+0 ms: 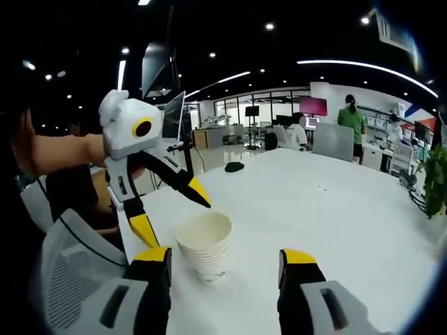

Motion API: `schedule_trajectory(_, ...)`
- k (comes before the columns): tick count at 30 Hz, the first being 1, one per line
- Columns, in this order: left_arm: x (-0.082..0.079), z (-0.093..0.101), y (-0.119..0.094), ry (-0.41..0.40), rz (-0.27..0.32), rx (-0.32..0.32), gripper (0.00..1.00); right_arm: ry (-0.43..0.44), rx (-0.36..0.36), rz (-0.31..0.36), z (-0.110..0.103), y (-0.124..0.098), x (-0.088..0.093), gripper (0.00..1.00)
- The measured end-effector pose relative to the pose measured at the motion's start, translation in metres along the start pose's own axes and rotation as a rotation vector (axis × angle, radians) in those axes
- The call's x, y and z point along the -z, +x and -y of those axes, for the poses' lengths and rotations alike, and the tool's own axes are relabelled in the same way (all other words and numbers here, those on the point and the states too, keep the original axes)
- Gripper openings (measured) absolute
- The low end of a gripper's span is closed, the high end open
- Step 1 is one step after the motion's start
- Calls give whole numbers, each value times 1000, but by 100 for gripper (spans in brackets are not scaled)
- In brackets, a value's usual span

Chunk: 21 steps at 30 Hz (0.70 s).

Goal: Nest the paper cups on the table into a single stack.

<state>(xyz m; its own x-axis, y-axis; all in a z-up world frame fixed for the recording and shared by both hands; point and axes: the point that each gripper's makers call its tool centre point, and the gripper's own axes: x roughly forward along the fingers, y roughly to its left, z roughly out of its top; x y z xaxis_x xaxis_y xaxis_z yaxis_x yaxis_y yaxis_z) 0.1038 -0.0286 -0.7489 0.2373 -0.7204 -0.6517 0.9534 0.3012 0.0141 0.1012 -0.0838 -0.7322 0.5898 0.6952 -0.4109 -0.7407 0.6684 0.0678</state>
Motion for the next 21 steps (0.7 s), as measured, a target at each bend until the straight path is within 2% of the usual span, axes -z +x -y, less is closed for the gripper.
schedule_trajectory(5, 13, -2, 12, -23, -13, 7, 58, -17, -26, -17, -4, 7, 5, 61)
schedule_trajectory(8, 14, -7, 17, -30, 3, -5, 57, -21, -35, -18, -5, 11, 5, 61)
schedule_trajectory(12, 11, -3, 25, -18, 31, 9, 56, -36, -47, -9, -7, 19, 2, 60)
schedule_trajectory(18, 22, -4, 35, -5, 16, 31, 56, -43, -78, -24, -12, 30, 6, 60)
schedule_trajectory(21, 27, -7, 40, -8, 24, 32, 53, -39, -91, -31, -15, 36, 8, 59)
